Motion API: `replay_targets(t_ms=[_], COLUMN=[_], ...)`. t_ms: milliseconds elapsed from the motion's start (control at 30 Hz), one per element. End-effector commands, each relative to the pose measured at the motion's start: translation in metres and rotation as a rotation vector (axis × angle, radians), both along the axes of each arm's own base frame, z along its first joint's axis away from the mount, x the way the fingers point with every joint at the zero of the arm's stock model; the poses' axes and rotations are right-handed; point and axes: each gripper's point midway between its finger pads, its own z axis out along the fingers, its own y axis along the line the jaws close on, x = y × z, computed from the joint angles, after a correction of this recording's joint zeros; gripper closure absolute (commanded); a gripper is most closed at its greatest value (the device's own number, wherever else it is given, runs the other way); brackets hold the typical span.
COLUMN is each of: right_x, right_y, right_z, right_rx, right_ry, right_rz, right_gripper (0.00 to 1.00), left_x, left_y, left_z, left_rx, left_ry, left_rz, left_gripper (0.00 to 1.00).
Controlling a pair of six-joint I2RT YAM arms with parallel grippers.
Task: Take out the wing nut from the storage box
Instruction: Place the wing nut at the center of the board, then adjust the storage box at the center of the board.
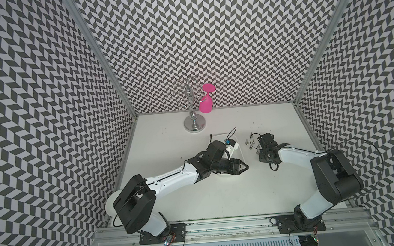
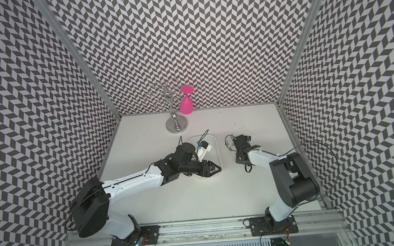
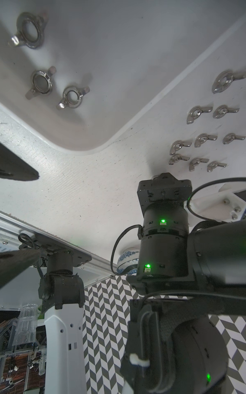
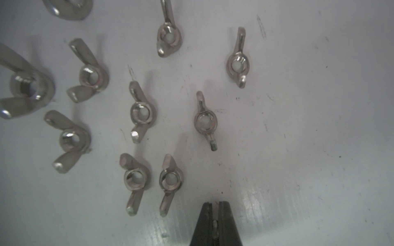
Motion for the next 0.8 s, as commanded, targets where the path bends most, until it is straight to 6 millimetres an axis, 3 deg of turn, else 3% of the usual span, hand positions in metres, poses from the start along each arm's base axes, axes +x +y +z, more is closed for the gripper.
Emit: replay_targets(t_ms=[0,200,400,533,667,767], right_x=[0.004,0.006,0.018,0.040,0.070,0.097], right_y=[0.001,-0.001,0.009,0.044,0.085,0.110], right_z=[-0.001,0.011,0.059,0.094,0.097,0.083], right_rx=[0.017,0.012,0.076,0.213,0.252,0.261], right_ry=[-0.019,-0.042,-0.156,-0.264,-0.233,-0.180], right_rz=[-0.010,-0.009,0.005,0.111,0.216,0.269], right_gripper=[0.87,0.76,0.72,1.00,1.00,1.00], left_x=[0.007,0.035,0.087,0.119,0.134,0.134], left_y=[0.014,0.043,0.090,0.122,0.160,0.185], left_z=[0.007,0.018,0.029,0.024,0.013,0.012], left_rx=[-0.002,-0.019,0.016,0.061,0.067,0.066], left_ry=[-0.029,-0.040,-0.087,-0.078,-0.037,-0.032], left_rz=[0.019,0.080,0.208,0.312,0.417,0.474], left_gripper=[0.45,0.45,0.44,0.45,0.46,0.45])
